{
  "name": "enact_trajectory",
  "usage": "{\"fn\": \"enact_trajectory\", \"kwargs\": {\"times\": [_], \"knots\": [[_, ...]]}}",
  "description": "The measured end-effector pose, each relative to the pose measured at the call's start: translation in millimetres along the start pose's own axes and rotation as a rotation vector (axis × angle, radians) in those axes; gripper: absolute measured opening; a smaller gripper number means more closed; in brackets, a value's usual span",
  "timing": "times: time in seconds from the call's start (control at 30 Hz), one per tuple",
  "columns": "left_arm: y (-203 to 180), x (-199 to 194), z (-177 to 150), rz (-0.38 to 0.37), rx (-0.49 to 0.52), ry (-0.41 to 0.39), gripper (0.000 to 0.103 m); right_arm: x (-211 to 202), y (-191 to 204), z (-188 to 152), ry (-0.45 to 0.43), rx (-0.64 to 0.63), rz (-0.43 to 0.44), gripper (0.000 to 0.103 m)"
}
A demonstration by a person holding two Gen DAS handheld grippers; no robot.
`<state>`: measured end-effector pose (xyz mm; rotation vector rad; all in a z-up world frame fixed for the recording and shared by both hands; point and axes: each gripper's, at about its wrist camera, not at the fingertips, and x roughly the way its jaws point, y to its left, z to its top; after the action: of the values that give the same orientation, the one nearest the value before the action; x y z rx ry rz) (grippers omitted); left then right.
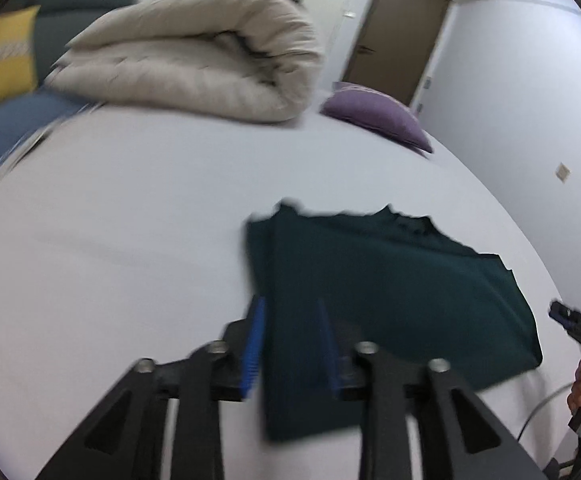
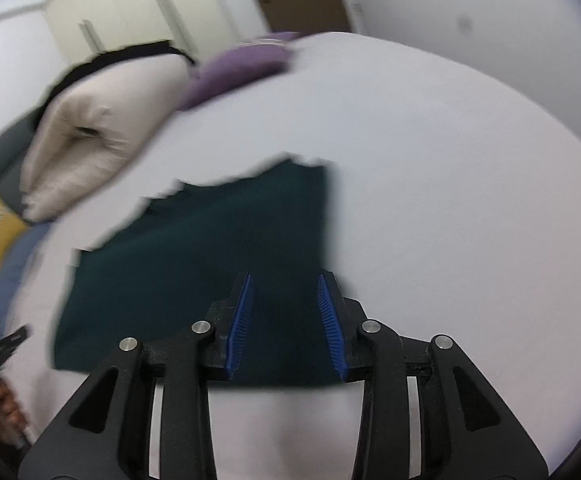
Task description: Fold small clothes
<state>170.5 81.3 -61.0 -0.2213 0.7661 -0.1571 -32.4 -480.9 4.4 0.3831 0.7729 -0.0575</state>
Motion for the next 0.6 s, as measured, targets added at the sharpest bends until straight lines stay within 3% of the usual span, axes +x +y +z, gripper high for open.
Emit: {"fn": "enact_trajectory", "kwargs": {"times": [0.17, 0.27, 0.37, 0.43, 0.47, 0.53, 0.6], "knots": [[-47, 82, 38, -0.017, 0.1, 0.031, 0.034, 71, 70, 32, 0.076, 0.005, 0.242, 0.033], [-55, 126, 44, 0.013, 0.107, 0.074, 0.034, 140, 105, 45, 0.192, 0.063, 0.376, 0.033], [-40, 160, 35, 0.068, 0.092, 0.126, 0.035, 189, 121, 47, 0.241, 0.078, 0.387, 0.033], [-22, 165, 31, 0.01, 0.032, 0.107, 0.036, 220, 113, 48, 0.274, 0.1, 0.361, 0.031], [-13, 162, 31, -0.028, -0.009, 0.102, 0.036, 226, 101, 49, 0.269, 0.138, 0.364, 0.023], [-1, 161, 31, -0.065, -0.052, 0.096, 0.033, 232, 72, 55, 0.238, 0.226, 0.426, 0.019], [9, 160, 29, -0.104, -0.091, 0.089, 0.03, 228, 33, 64, 0.168, 0.287, 0.382, 0.013]]}}
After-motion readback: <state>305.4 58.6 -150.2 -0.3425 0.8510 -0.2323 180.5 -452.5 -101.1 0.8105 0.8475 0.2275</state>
